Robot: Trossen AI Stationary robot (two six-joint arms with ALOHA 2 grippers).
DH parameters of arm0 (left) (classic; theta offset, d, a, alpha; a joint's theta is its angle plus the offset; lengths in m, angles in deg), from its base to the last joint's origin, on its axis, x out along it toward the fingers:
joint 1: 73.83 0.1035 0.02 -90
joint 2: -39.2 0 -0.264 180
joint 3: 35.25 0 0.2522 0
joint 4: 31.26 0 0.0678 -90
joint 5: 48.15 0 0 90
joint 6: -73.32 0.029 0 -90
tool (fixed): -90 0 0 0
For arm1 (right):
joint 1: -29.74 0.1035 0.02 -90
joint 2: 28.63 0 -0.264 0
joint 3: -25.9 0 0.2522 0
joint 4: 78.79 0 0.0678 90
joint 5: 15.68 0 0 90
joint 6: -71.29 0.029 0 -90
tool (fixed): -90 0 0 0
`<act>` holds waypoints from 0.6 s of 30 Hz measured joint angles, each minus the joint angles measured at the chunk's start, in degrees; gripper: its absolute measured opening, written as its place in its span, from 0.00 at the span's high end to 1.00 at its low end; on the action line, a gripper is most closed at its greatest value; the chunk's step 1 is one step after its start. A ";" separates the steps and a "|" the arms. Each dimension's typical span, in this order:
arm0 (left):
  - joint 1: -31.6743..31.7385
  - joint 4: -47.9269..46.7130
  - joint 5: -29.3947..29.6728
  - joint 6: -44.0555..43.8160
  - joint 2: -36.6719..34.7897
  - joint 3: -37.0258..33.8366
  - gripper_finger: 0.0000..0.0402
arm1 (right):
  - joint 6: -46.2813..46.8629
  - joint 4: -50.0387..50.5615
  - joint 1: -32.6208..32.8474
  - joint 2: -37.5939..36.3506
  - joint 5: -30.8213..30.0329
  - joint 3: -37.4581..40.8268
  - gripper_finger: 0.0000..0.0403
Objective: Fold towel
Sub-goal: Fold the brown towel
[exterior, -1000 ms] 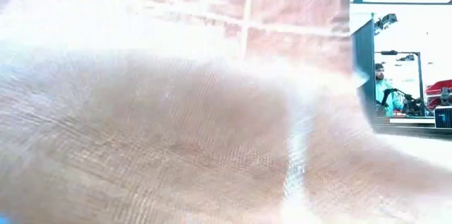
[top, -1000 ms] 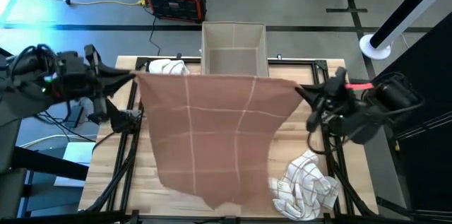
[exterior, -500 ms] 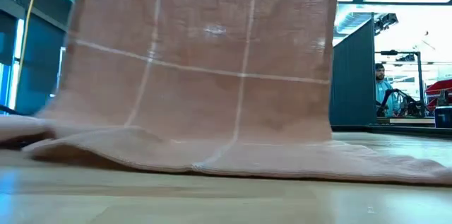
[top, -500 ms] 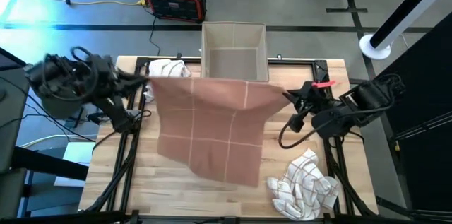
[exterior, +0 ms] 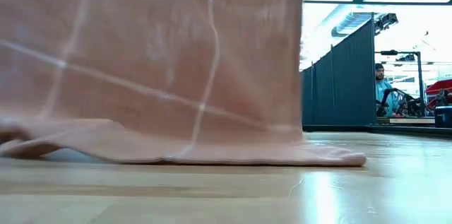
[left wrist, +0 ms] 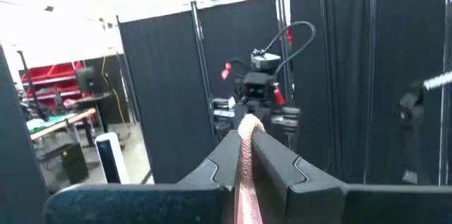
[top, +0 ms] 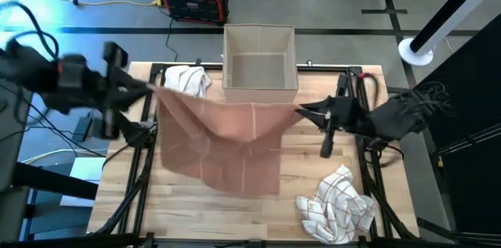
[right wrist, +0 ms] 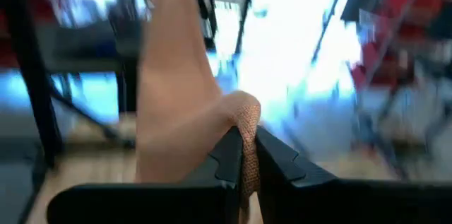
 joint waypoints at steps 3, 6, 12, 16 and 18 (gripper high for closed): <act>-0.88 -0.40 1.84 3.06 -0.38 2.34 0.96 | -13.19 -13.67 1.63 0.00 -1.27 0.00 0.98; -1.00 -0.38 3.39 6.94 -0.95 4.02 0.96 | -26.16 -27.31 3.39 0.00 -1.54 0.00 0.98; -1.03 -0.99 1.54 4.35 -1.50 4.30 0.96 | -30.78 -37.79 6.84 -0.46 8.51 -0.09 0.98; -2.91 -2.57 -0.83 0.24 0.25 4.28 0.96 | -25.91 -36.85 9.91 -0.38 13.55 -0.09 0.98; -4.59 -2.22 -0.96 -0.95 1.59 4.26 0.96 | -23.62 -36.75 11.44 -0.15 15.19 -0.09 0.98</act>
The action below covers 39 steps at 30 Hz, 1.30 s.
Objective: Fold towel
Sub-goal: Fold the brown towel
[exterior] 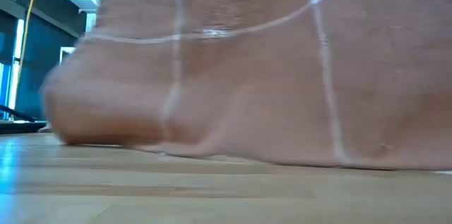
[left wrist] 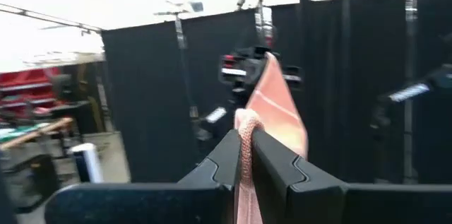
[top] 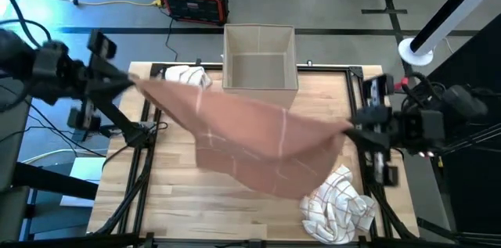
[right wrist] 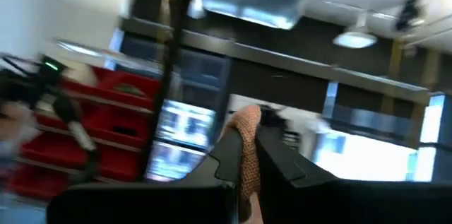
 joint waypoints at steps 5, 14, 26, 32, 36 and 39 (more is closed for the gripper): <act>-6.26 5.02 0.11 1.31 3.71 -0.07 0.96 | 2.24 0.04 5.49 0.69 2.56 0.00 0.98; -19.27 27.90 7.12 17.73 8.53 -0.07 0.96 | 1.66 -2.71 14.43 0.69 6.04 0.02 0.98; -22.42 45.28 19.72 32.73 10.77 -0.03 0.96 | -16.06 -11.72 19.43 0.71 -10.29 0.00 0.98; -13.88 39.80 39.24 33.71 10.18 -1.10 0.96 | -12.80 -9.82 12.69 0.56 -40.13 1.34 0.98; -8.08 25.18 41.52 25.64 7.61 -2.17 0.96 | -9.85 -2.21 5.52 0.50 -56.38 3.51 0.98; -3.42 10.92 40.13 15.03 4.87 -2.47 0.96 | -5.26 7.17 0.99 0.25 -58.56 5.47 0.98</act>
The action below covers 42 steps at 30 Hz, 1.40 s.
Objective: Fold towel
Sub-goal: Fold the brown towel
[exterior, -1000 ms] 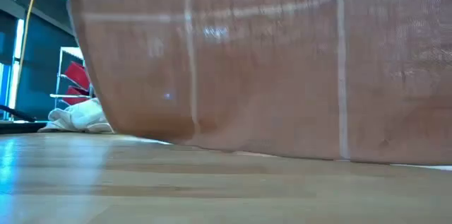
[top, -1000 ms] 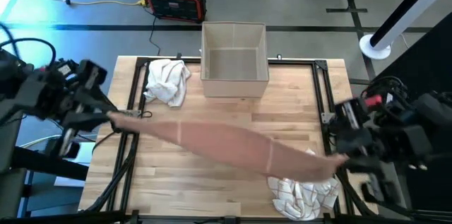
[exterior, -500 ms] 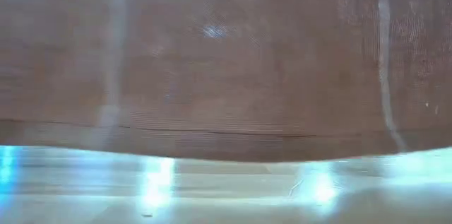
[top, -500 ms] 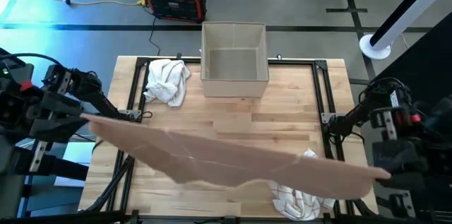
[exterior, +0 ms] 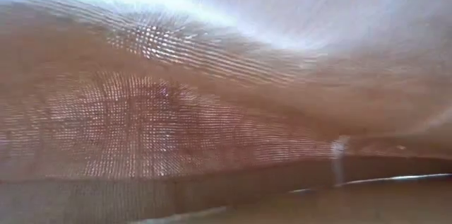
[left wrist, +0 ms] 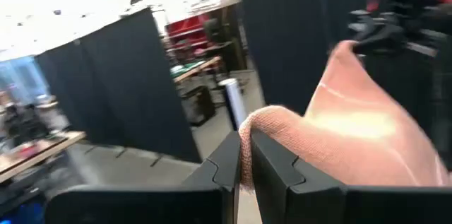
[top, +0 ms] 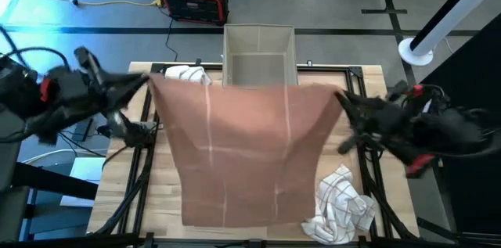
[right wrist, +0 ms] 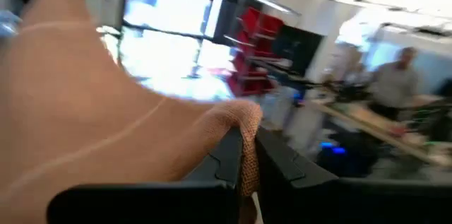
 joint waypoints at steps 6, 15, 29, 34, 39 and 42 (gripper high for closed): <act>9.88 -31.76 -17.03 -23.82 -4.17 -0.22 0.96 | 11.38 18.45 -6.71 -0.82 2.51 3.03 0.98; 18.94 -48.93 -26.99 -30.88 -4.62 -0.42 0.96 | 39.13 47.91 -14.08 -2.44 16.91 5.17 0.98; 21.93 -56.89 -42.26 -45.00 -6.58 -18.20 0.96 | 71.58 74.18 -16.12 -2.23 40.51 8.03 0.98; 21.75 -57.07 -53.31 -52.61 -6.61 -21.34 0.96 | 74.07 69.45 -15.15 -2.18 53.06 13.73 0.98; 20.63 -57.30 -60.68 -55.80 -6.67 -23.24 0.96 | 76.49 64.27 -12.02 -2.24 55.62 19.05 0.98; 21.40 -57.43 -64.50 -55.83 -6.59 -26.53 0.96 | 77.42 61.40 -11.39 -2.20 59.22 23.45 0.98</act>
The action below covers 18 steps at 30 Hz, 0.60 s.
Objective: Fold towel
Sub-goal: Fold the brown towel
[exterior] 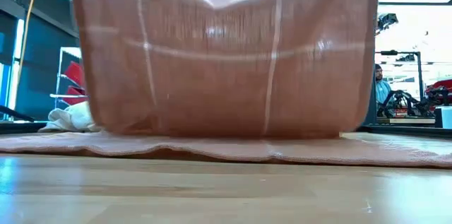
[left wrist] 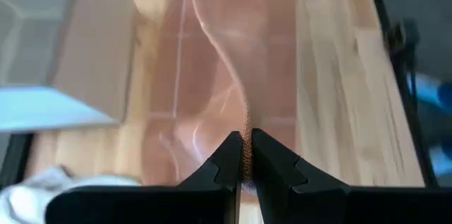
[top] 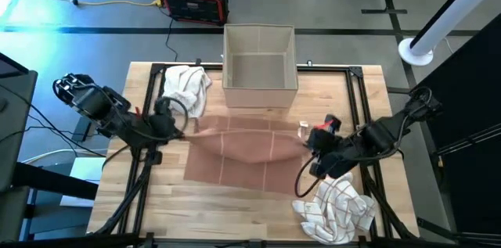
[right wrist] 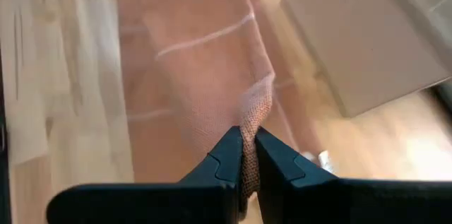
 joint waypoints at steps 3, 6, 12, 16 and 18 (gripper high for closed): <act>2.54 -0.16 -1.84 0.00 -0.13 -3.78 0.96 | -0.44 -2.42 -0.68 0.03 1.43 4.41 0.98; 6.33 -0.25 5.06 3.39 -0.08 -6.58 0.96 | -0.02 -1.04 -2.73 0.07 -5.27 7.04 0.98; 15.54 4.07 30.13 21.26 -0.29 -6.75 0.96 | -3.66 5.77 -6.78 -0.16 -31.30 4.18 0.98; 20.30 10.18 28.30 26.36 -1.53 -5.19 0.96 | -7.34 5.53 -8.02 -1.16 -33.79 1.27 0.98; 21.22 10.27 22.64 25.42 -2.15 -5.67 0.96 | -6.99 5.38 -7.87 -1.25 -30.51 2.08 0.98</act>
